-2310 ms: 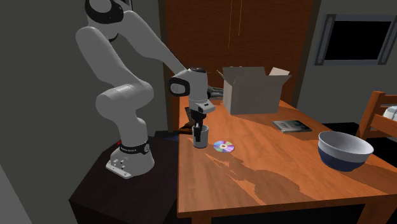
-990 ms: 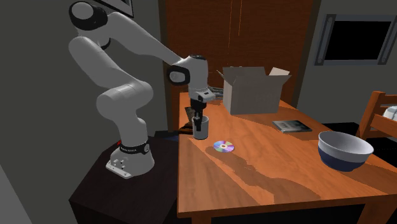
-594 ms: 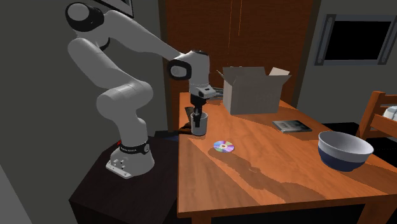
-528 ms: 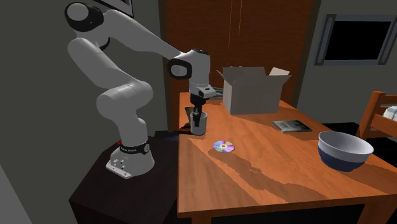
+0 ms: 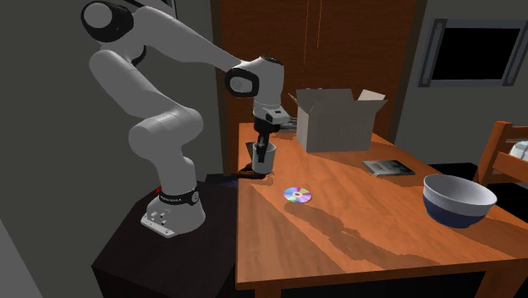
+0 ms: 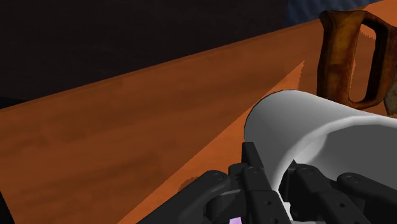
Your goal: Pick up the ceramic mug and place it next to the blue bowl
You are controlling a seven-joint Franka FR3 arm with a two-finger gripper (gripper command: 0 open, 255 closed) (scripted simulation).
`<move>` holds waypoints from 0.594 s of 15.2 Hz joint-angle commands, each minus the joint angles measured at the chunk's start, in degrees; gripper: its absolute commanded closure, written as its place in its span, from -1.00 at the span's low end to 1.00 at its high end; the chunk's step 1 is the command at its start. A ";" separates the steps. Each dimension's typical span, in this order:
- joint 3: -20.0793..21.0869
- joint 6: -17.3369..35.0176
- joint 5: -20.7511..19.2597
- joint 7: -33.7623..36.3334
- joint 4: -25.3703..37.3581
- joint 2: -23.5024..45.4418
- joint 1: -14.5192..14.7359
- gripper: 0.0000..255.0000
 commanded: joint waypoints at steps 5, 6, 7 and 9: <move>-4.53 -4.98 -4.50 2.13 3.56 -8.10 2.51 1.00; -5.16 -5.68 -5.12 2.43 4.15 -8.19 2.69 1.00; -5.76 -6.38 -5.70 2.72 4.75 -8.28 2.86 1.00; -6.84 -7.80 -6.75 3.23 6.00 -8.43 3.09 1.00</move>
